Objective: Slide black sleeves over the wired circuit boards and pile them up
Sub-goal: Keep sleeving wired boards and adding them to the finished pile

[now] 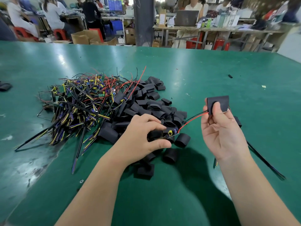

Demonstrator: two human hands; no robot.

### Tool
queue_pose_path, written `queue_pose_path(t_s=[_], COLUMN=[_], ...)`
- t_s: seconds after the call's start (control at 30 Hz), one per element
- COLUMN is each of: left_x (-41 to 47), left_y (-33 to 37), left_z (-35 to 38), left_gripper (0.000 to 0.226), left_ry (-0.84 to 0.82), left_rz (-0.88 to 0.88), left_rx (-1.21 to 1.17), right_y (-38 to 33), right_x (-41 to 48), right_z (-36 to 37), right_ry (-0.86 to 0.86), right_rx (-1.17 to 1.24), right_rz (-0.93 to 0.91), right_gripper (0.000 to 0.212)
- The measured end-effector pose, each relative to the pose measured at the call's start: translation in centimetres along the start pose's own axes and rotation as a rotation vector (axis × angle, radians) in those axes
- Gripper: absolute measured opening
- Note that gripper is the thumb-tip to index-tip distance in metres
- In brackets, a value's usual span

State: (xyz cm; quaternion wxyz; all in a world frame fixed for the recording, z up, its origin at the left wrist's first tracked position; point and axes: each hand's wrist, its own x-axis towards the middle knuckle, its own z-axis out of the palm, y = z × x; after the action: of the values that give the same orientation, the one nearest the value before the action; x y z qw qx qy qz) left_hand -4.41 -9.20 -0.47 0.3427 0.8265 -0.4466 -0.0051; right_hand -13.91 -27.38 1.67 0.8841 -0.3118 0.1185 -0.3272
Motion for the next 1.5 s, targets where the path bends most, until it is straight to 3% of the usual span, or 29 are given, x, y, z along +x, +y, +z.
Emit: queue_pose_path(t_s=[0.07, 0.17, 0.33, 0.43, 0.53, 0.67, 0.9, 1.07, 1.17, 1.27, 1.5], left_x=[0.2, 0.6, 0.8, 0.5, 0.2, 0.2, 0.4, 0.3, 0.2, 0.2, -0.1], left_y=[-0.1, 0.2, 0.4, 0.4, 0.6, 0.4, 0.4, 0.5, 0.8, 1.2, 1.7], left_z=[0.6, 1.7, 1.3, 0.4, -0.3, -0.3, 0.5, 0.3, 0.2, 0.2, -0.3], left_gripper=[0.051, 0.023, 0.004, 0.021, 0.032, 0.024, 0.015, 0.018, 0.019, 0.018, 0.017], left_ry=[-0.053, -0.019, 0.048, 0.041, 0.005, -0.021, 0.018, 0.055, 0.071, 0.073, 0.060], left_rz=[0.041, 0.102, -0.022, -0.157, -0.158, -0.227, -0.367, -0.298, -0.242, -0.220, -0.166], left_rx=[0.078, 0.075, -0.223, -0.578, -0.610, -0.666, -0.748, -0.752, -0.781, -0.827, -0.859], right_y=[-0.2, -0.2, -1.1, -1.8, -1.8, -2.0, -2.1, -1.9, -1.0, 0.2, 0.9], right_x=[0.0, 0.0, -0.1, 0.1, 0.4, 0.6, 0.0, -0.4, -0.5, -0.7, -0.9], right_z=[0.0, 0.2, 0.2, -0.2, -0.7, -0.8, -0.6, -0.7, -0.4, 0.0, -0.1], right_ry=[0.010, 0.002, -0.016, -0.009, 0.033, 0.103, -0.174, -0.412, -0.375, -0.339, -0.324], right_rx=[0.010, 0.029, 0.042, -0.019, -0.101, -0.124, -0.079, 0.125, -0.094, -0.262, -0.321], right_rz=[-0.007, 0.000, -0.025, -0.066, -0.085, -0.105, -0.005, 0.137, 0.114, 0.081, 0.087], right_gripper=[0.018, 0.020, 0.021, 0.020, 0.004, 0.023, 0.025, 0.047, 0.025, 0.024, 0.015])
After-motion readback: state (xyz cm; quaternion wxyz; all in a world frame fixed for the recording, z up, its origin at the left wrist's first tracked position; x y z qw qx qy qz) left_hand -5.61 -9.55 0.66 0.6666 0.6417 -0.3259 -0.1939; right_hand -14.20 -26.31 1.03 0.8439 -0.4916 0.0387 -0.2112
